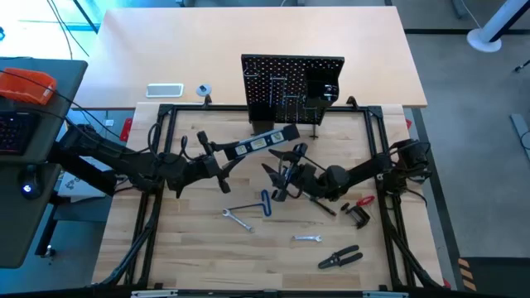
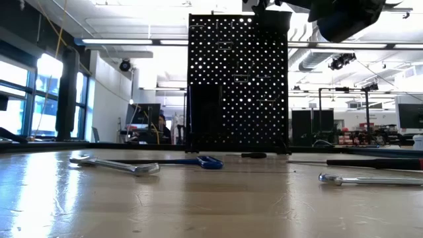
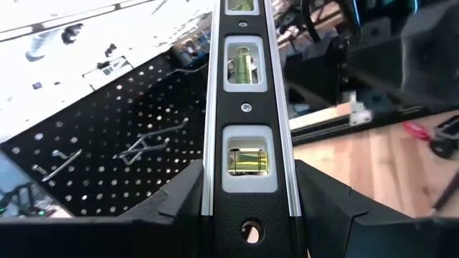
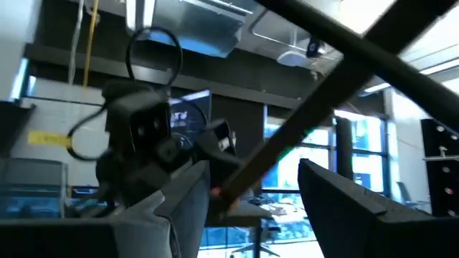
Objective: Hang tools onto peg board
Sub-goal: Put the spirit level tool on the pegboard
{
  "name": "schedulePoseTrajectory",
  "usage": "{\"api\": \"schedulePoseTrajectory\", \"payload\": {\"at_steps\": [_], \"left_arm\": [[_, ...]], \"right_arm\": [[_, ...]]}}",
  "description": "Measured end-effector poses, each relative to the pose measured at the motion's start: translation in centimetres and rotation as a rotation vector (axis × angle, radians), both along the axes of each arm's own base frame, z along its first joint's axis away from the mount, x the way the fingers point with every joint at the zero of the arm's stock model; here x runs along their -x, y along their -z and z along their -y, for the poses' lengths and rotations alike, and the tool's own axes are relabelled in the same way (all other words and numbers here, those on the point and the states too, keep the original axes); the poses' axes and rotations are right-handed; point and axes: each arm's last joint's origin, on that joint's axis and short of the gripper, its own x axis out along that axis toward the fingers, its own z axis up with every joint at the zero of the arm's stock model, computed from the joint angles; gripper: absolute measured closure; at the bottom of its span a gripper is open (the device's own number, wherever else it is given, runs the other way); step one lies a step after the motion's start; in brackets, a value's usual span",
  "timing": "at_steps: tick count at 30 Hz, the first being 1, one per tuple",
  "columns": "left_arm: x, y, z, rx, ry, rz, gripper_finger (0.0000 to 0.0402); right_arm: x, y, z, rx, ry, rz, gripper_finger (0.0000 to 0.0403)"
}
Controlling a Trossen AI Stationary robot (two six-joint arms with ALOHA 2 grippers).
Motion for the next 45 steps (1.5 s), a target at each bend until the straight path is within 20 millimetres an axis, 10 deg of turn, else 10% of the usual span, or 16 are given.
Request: {"api": "schedulePoseTrajectory", "payload": {"at_steps": [26,36,45], "left_arm": [[-3.8,3.4,1.2,-0.263,-0.101,-0.041,0.0236],[-3.8,3.4,1.2,-0.289,-0.097,-0.049,0.0236],[-3.9,3.4,1.3,-0.265,-0.081,-0.032,0.0168]], "right_arm": [[0.9,-2.8,3.6,-0.078,-0.078,0.153,0.0196],[1.6,-4.1,3.5,-0.054,-0.085,0.173,0.0348],[1.4,-4.0,3.4,-0.008,-0.081,0.129,0.035]]}}
